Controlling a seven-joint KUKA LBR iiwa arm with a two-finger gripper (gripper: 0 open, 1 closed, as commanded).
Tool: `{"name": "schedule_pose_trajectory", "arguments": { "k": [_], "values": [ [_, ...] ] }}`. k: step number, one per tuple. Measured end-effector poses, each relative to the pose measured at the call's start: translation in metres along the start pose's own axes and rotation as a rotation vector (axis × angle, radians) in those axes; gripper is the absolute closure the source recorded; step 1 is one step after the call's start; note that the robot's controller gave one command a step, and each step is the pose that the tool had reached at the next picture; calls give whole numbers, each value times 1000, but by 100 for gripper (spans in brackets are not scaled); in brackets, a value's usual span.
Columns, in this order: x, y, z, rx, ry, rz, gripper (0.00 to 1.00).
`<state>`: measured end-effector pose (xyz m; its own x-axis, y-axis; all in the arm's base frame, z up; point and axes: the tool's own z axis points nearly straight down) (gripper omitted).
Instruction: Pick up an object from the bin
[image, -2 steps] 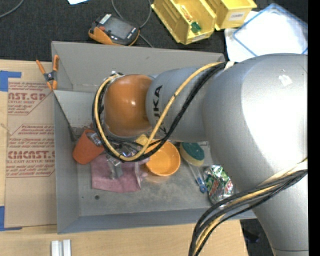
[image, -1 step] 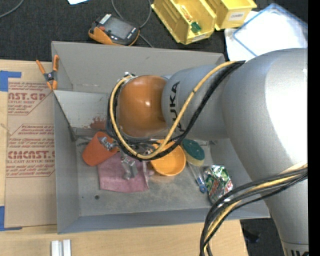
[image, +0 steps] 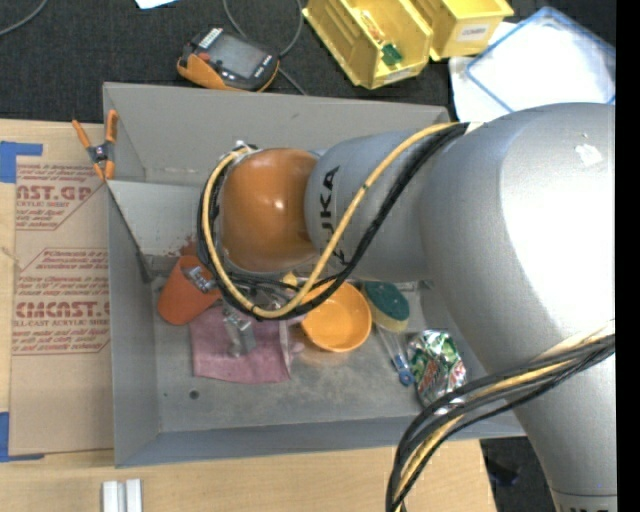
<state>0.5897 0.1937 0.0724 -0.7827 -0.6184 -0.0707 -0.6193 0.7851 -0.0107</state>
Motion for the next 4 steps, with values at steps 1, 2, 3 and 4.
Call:
{"name": "schedule_pose_trajectory", "arguments": {
  "k": [1,2,3,4],
  "values": [
    [15,-10,-3,3,4,-154,0],
    [-7,-4,-4,4,-26,-78,100],
    [-7,-4,-4,3,-26,-77,100],
    [-14,14,-111,1,-17,-74,100]
  ]
}}
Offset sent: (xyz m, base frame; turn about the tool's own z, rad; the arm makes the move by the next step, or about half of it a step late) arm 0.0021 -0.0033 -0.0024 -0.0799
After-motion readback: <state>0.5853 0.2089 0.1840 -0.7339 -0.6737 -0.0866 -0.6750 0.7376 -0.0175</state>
